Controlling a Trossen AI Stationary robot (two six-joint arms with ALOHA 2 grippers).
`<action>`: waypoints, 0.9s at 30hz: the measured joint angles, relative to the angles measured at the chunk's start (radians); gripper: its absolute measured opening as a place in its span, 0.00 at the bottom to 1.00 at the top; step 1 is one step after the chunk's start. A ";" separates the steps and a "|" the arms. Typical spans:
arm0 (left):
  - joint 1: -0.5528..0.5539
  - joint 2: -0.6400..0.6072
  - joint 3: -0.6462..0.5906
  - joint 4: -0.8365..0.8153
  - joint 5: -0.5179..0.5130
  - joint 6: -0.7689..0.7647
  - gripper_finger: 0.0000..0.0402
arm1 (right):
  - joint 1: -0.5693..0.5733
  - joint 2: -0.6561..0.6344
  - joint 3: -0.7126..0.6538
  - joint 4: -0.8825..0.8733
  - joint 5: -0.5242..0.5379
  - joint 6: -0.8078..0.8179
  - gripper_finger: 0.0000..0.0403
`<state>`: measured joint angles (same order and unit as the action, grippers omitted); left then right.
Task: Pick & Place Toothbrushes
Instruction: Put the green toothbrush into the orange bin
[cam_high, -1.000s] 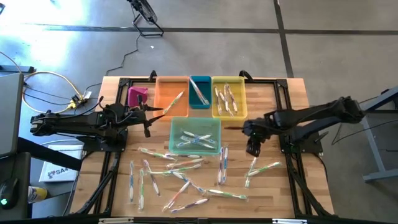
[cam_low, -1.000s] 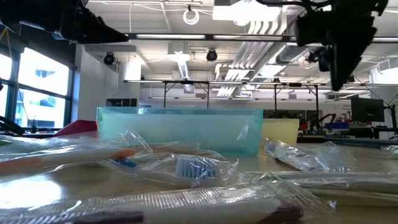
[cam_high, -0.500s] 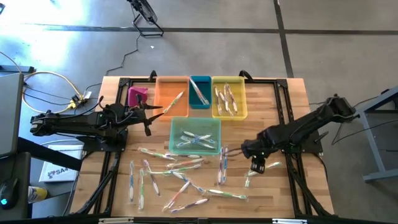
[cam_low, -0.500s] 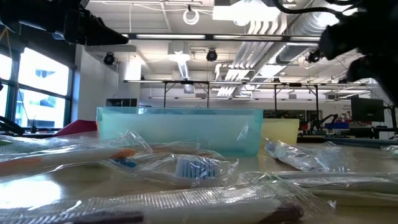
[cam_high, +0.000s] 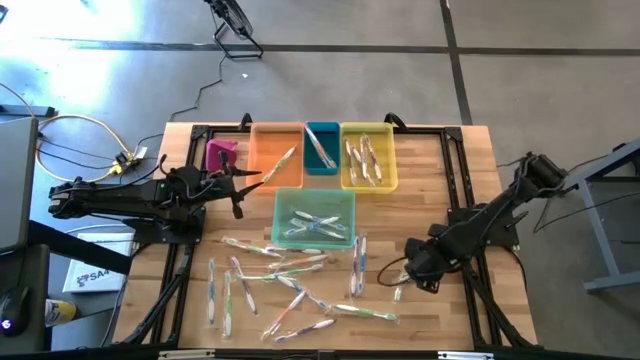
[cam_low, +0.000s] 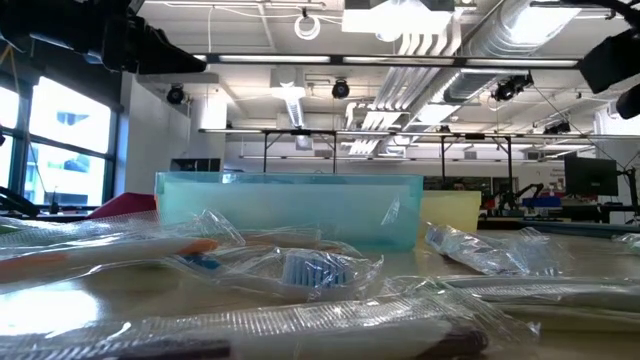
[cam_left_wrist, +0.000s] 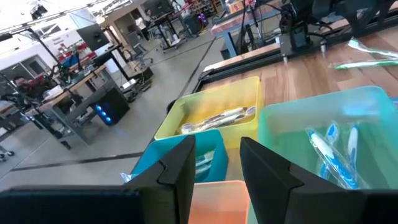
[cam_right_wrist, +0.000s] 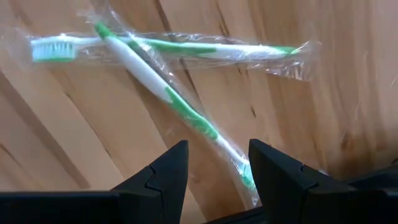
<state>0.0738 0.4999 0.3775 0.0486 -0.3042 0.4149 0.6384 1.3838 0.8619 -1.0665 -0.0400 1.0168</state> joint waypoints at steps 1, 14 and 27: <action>0.000 0.000 0.000 0.000 0.000 0.000 0.30 | 0.013 0.000 -0.010 0.004 0.000 0.016 0.40; 0.000 -0.001 0.000 0.010 -0.001 0.000 0.30 | 0.111 0.000 -0.137 0.124 -0.010 0.141 0.40; 0.000 -0.001 0.000 0.010 -0.003 0.000 0.30 | 0.123 0.000 -0.260 0.259 0.004 0.143 0.40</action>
<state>0.0738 0.4992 0.3775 0.0586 -0.3073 0.4144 0.7616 1.3838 0.6021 -0.8076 -0.0357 1.1595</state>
